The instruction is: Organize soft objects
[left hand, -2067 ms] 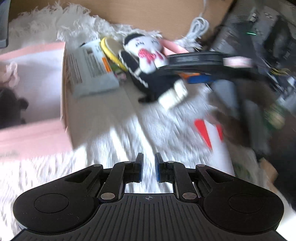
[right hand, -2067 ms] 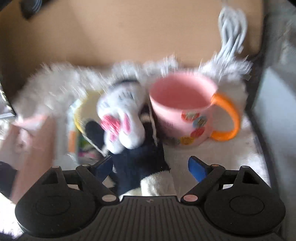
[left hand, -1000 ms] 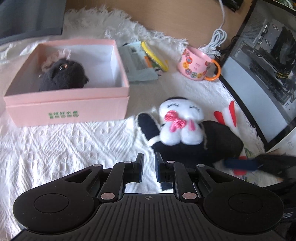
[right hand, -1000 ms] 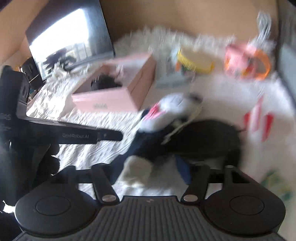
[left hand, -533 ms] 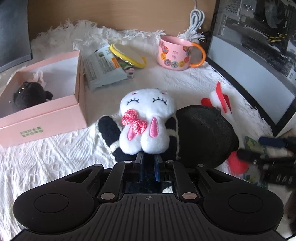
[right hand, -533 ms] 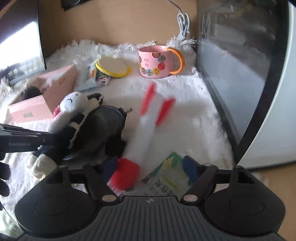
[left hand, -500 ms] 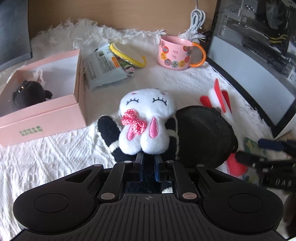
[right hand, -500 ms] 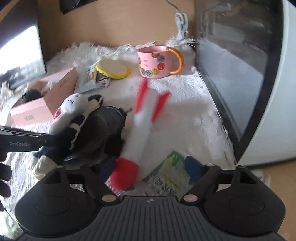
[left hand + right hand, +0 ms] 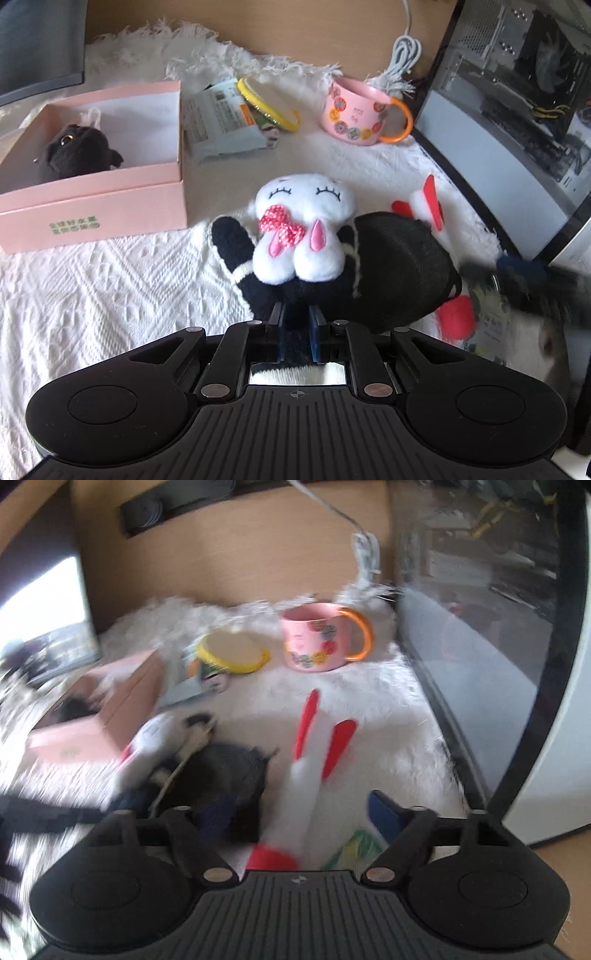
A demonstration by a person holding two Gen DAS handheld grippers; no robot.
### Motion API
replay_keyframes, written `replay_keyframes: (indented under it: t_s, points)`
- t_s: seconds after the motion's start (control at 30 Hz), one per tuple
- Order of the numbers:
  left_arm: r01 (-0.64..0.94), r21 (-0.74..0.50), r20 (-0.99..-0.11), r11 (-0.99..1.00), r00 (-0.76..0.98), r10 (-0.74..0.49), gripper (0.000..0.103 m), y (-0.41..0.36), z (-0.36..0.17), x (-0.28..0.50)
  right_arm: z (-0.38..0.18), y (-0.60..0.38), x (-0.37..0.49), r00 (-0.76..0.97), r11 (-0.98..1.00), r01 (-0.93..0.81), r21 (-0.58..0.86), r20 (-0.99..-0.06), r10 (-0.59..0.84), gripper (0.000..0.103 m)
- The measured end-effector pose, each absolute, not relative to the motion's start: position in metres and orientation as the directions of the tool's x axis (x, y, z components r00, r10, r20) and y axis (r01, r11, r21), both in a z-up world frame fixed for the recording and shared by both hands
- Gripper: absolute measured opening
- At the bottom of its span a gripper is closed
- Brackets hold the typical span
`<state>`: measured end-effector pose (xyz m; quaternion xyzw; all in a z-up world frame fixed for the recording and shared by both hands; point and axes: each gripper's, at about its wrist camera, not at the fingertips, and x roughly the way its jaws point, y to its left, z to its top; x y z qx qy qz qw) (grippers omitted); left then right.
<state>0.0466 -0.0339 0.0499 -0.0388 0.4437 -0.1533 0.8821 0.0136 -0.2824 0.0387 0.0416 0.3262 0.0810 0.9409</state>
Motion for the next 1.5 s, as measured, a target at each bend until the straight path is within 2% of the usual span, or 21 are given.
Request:
replay_keyframes:
  t_s: [0.03, 0.13, 0.33, 0.43, 0.6, 0.7, 0.8, 0.87, 0.9, 0.93, 0.97, 1.0, 1.03, 1.1, 1.2, 1.23, 1.3, 1.4, 1.5]
  points:
    - [0.239, -0.197, -0.773, 0.951, 0.559, -0.3, 0.014, -0.035, 0.051, 0.046, 0.04, -0.283, 0.023, 0.774, 0.985, -0.095, 0.143, -0.611, 0.164, 0.058]
    - [0.262, -0.182, -0.775, 0.948, 0.555, -0.303, 0.014, -0.039, 0.056, 0.044, 0.035, -0.285, 0.058, 0.75, 0.986, -0.02, 0.163, -0.65, 0.123, 0.055]
    - [0.258, -0.157, -0.776, 0.953, 0.565, -0.281, 0.015, -0.039, 0.06, 0.041, 0.02, -0.277, 0.095, 0.647, 0.98, -0.035, 0.195, -0.743, 0.171, 0.03]
    - [0.251, -0.145, -0.779, 0.957, 0.567, -0.267, 0.015, -0.035, 0.06, 0.042, 0.033, -0.272, 0.086, 0.669, 0.98, -0.09, 0.179, -0.718, 0.192, 0.029]
    - [0.219, -0.175, -0.756, 0.96, 0.594, -0.274, 0.015, -0.027, 0.062, 0.045, 0.064, -0.262, 0.051, 0.773, 0.991, -0.128, -0.03, -0.629, 0.081, 0.029]
    - [0.252, -0.217, -0.758, 0.943, 0.566, -0.325, 0.015, -0.035, 0.056, 0.05, 0.06, -0.267, 0.041, 0.748, 0.989, -0.132, -0.07, -0.662, 0.053, 0.028]
    - [0.306, -0.194, -0.77, 0.932, 0.541, -0.338, 0.014, -0.052, 0.048, 0.053, 0.047, -0.277, 0.034, 0.715, 0.991, -0.12, -0.065, -0.698, 0.041, 0.029]
    - [0.347, -0.196, -0.762, 0.917, 0.535, -0.366, 0.017, -0.06, 0.046, 0.054, 0.035, -0.281, 0.035, 0.681, 0.993, -0.109, -0.035, -0.731, 0.049, 0.032]
    - [0.365, -0.225, -0.761, 0.904, 0.513, -0.396, 0.037, -0.061, 0.044, 0.057, 0.03, -0.285, 0.035, 0.665, 0.995, -0.101, -0.01, -0.745, 0.06, 0.033]
    - [0.38, -0.263, -0.753, 0.887, 0.493, -0.435, 0.058, -0.061, 0.044, 0.06, 0.027, -0.287, 0.033, 0.668, 0.995, -0.096, 0.003, -0.742, 0.066, 0.039]
    - [0.391, -0.295, -0.744, 0.872, 0.478, -0.466, 0.065, -0.062, 0.044, 0.061, 0.025, -0.288, 0.03, 0.677, 0.995, -0.101, 0.002, -0.733, 0.07, 0.049]
    - [0.397, -0.311, -0.739, 0.864, 0.47, -0.482, 0.072, -0.062, 0.044, 0.061, 0.024, -0.286, 0.028, 0.683, 0.993, -0.114, -0.01, -0.727, 0.071, 0.055]
    - [0.393, -0.302, -0.737, 0.868, 0.482, -0.475, 0.07, -0.063, 0.045, 0.059, 0.023, -0.284, 0.028, 0.687, 0.992, -0.122, -0.022, -0.724, 0.068, 0.06]
    - [0.368, -0.242, -0.721, 0.897, 0.551, -0.421, 0.066, -0.062, 0.049, 0.051, 0.018, -0.28, 0.026, 0.693, 0.99, -0.13, -0.047, -0.718, 0.057, 0.061]
    - [0.289, -0.073, -0.703, 0.955, 0.664, -0.255, 0.065, -0.056, 0.053, 0.037, 0.013, -0.275, 0.024, 0.705, 0.985, -0.145, -0.095, -0.708, 0.036, 0.065]
    - [0.258, -0.062, -0.715, 0.964, 0.663, -0.224, 0.065, -0.052, 0.051, 0.04, 0.013, -0.274, 0.023, 0.708, 0.983, -0.15, -0.105, -0.705, 0.033, 0.068]
    - [0.212, -0.12, -0.745, 0.97, 0.626, -0.229, 0.066, -0.045, 0.043, 0.048, 0.011, -0.272, 0.022, 0.713, 0.98, -0.161, -0.114, -0.7, 0.036, 0.072]
    - [0.178, -0.198, -0.746, 0.964, 0.611, -0.265, 0.066, -0.043, 0.038, 0.062, 0.009, -0.27, 0.021, 0.721, 0.978, -0.171, -0.122, -0.692, 0.04, 0.074]
    - [0.149, -0.19, -0.751, 0.97, 0.614, -0.242, 0.072, -0.046, 0.031, 0.075, 0.008, -0.271, 0.023, 0.722, 0.978, -0.175, -0.112, -0.69, 0.05, 0.074]
